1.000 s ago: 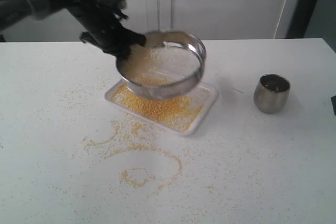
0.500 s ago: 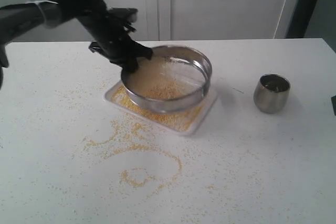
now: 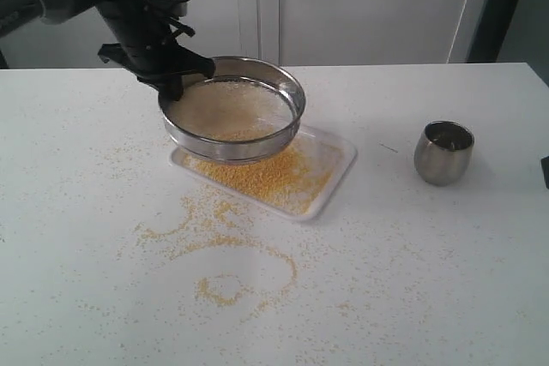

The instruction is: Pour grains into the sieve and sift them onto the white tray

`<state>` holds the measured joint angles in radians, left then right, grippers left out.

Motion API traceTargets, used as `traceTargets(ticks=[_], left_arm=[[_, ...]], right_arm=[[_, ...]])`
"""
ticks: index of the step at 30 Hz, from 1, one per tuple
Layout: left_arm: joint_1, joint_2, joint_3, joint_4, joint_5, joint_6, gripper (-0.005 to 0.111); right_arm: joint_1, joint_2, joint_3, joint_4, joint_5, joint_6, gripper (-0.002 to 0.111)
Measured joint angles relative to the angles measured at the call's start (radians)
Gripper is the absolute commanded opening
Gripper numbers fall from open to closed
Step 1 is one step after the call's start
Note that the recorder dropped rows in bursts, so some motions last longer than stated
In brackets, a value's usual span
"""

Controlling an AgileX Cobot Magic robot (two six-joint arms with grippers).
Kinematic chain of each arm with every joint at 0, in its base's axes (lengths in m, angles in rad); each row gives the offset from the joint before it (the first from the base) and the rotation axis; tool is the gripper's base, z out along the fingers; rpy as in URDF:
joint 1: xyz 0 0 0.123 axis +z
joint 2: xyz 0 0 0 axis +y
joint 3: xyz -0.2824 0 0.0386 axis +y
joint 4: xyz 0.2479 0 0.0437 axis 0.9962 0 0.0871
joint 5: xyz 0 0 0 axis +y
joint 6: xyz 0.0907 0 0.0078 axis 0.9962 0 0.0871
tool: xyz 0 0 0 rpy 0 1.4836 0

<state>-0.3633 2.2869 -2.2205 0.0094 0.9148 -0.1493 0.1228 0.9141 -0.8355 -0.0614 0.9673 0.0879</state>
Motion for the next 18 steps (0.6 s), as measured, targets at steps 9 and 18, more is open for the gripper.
traceTargets(ticks=[9, 18], left_arm=[[-0.02, 0.057, 0.0, -0.231, -0.025, 0.092, 0.0], [0.005, 0.038, 0.001, -0.123, 0.006, -0.047, 0.0]], right_arm=[[0.0, 0.0, 0.0, 0.0, 0.0, 0.0, 0.0], [0.0, 0.0, 0.0, 0.0, 0.0, 0.0, 0.0]])
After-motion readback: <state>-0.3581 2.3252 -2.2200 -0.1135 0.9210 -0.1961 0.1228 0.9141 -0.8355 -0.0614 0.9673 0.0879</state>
